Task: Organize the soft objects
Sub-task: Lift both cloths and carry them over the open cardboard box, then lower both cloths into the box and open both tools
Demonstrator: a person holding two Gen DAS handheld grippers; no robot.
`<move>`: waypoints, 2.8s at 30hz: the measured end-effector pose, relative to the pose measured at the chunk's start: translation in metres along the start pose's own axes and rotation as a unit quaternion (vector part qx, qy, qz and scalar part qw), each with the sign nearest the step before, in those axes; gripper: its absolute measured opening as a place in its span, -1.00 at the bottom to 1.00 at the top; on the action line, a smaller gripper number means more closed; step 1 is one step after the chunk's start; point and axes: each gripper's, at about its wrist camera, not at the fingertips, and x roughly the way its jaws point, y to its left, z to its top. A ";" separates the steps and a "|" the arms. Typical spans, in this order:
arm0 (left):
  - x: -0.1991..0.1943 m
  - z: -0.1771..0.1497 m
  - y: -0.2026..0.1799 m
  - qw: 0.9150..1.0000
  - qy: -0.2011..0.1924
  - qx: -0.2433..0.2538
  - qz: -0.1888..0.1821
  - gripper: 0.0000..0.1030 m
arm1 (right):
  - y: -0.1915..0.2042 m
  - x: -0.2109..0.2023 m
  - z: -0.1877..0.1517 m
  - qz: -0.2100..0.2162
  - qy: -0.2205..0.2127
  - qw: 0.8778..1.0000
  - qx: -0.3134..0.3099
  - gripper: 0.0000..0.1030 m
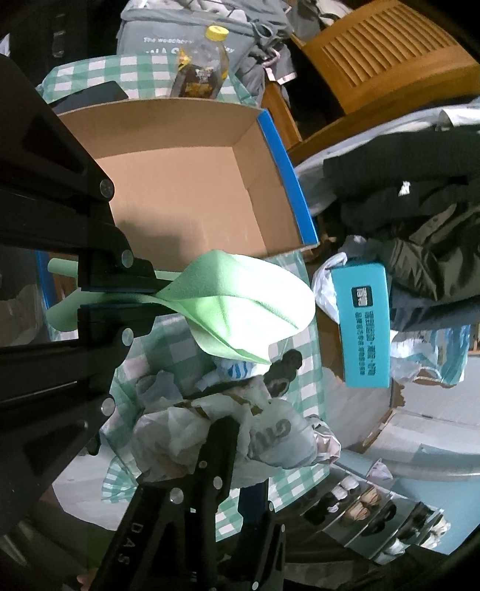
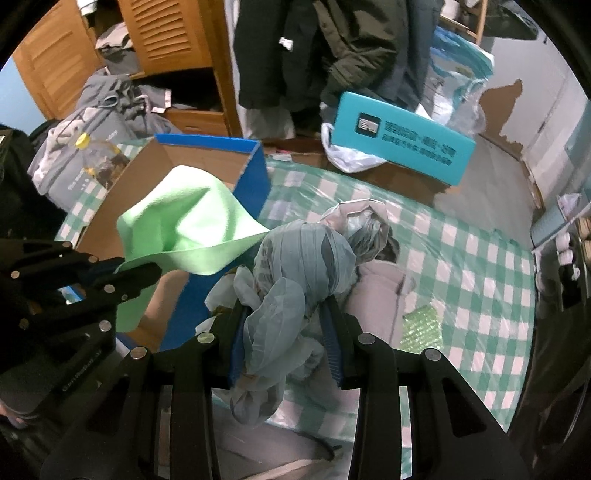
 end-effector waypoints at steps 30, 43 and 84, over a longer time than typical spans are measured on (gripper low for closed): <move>0.011 -0.034 0.090 0.996 0.017 -0.073 0.043 -0.93 | 0.089 0.044 0.036 0.025 0.028 0.997 -0.070 -0.31; 0.026 -0.043 0.112 0.993 0.040 -0.097 0.048 -0.92 | 0.113 0.072 0.040 0.046 0.055 0.994 -0.079 -0.31; 0.024 -0.027 0.073 0.996 0.034 -0.064 0.053 0.13 | 0.041 0.050 0.018 0.022 0.048 0.999 -0.013 0.36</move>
